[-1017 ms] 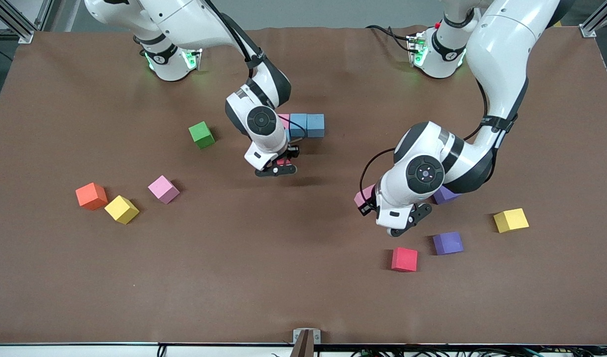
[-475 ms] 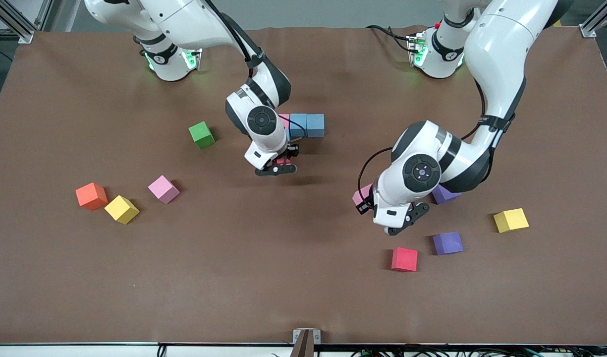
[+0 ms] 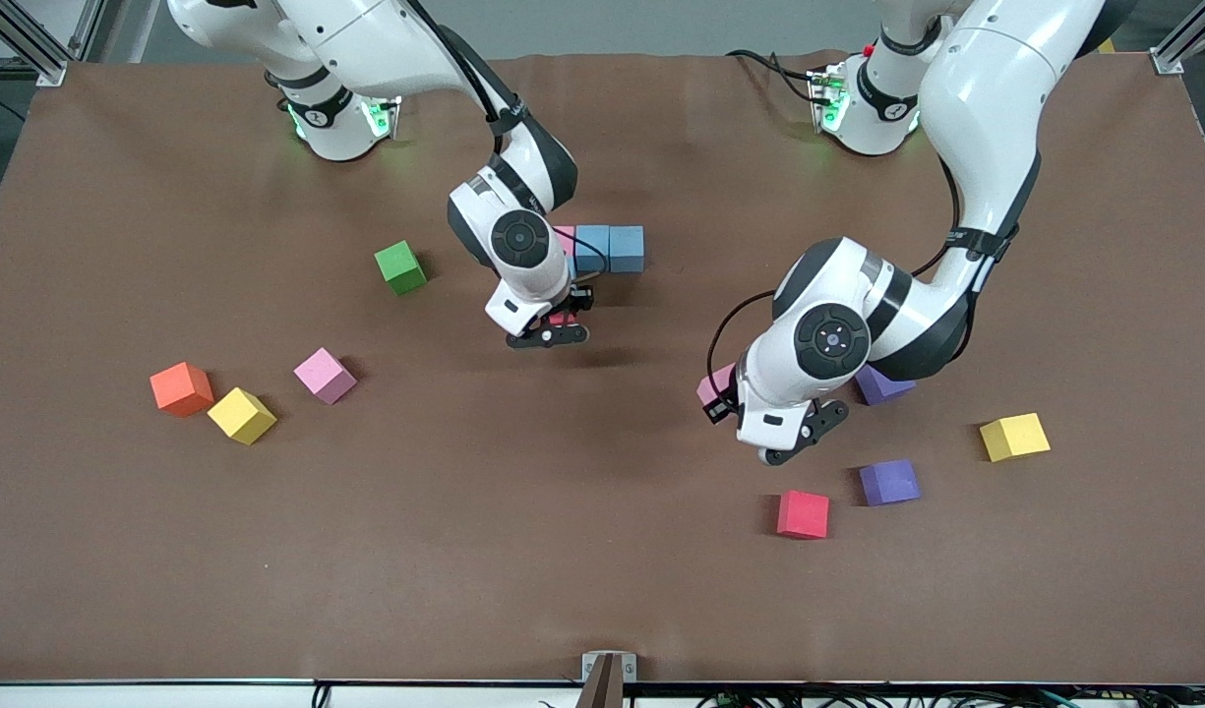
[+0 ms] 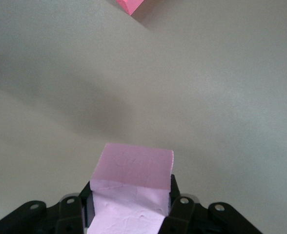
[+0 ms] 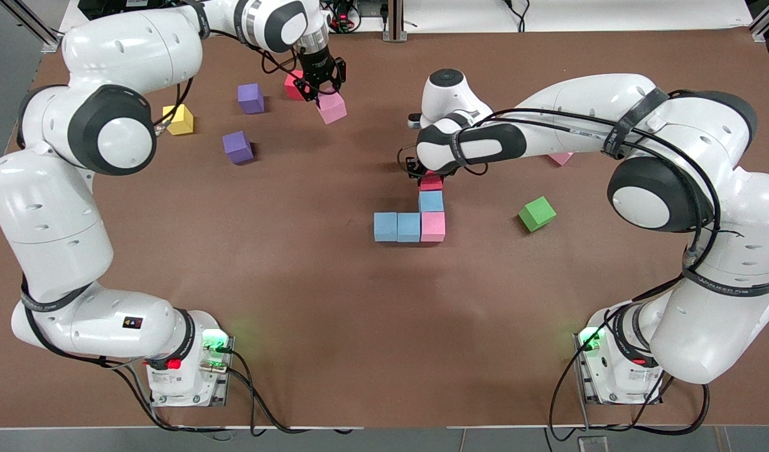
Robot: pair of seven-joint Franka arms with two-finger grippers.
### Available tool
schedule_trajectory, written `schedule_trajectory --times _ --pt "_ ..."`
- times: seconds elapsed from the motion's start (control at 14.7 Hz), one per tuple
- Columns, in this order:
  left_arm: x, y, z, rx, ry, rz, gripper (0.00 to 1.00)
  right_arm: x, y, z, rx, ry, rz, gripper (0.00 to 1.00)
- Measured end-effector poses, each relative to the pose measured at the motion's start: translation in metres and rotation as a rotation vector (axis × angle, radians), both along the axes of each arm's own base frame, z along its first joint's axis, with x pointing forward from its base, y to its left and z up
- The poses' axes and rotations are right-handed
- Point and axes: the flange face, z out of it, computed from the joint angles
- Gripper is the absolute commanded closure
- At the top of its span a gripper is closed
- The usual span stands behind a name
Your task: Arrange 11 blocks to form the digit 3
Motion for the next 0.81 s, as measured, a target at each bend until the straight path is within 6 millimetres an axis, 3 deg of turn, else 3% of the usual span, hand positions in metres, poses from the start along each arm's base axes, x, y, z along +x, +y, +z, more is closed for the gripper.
schedule_trajectory --times 0.27,0.41,0.54,0.68,0.81 --pt "0.000 0.000 -0.001 0.000 0.001 -0.001 0.80 0.004 0.003 0.016 0.010 -0.016 -0.039 0.00" --pt "-0.003 -0.005 -0.001 0.001 0.001 -0.007 0.80 0.009 0.003 0.040 0.005 -0.007 -0.049 0.00" --pt "-0.009 -0.015 -0.002 0.004 0.007 0.008 0.80 0.020 0.001 0.076 -0.005 0.013 -0.057 0.00" --pt "-0.020 -0.033 -0.007 0.018 0.023 0.067 0.80 0.044 -0.017 0.122 -0.010 0.023 -0.093 0.00" --pt "-0.031 -0.052 -0.016 0.027 0.035 0.133 0.80 0.078 -0.059 0.157 -0.008 0.015 -0.169 0.00"
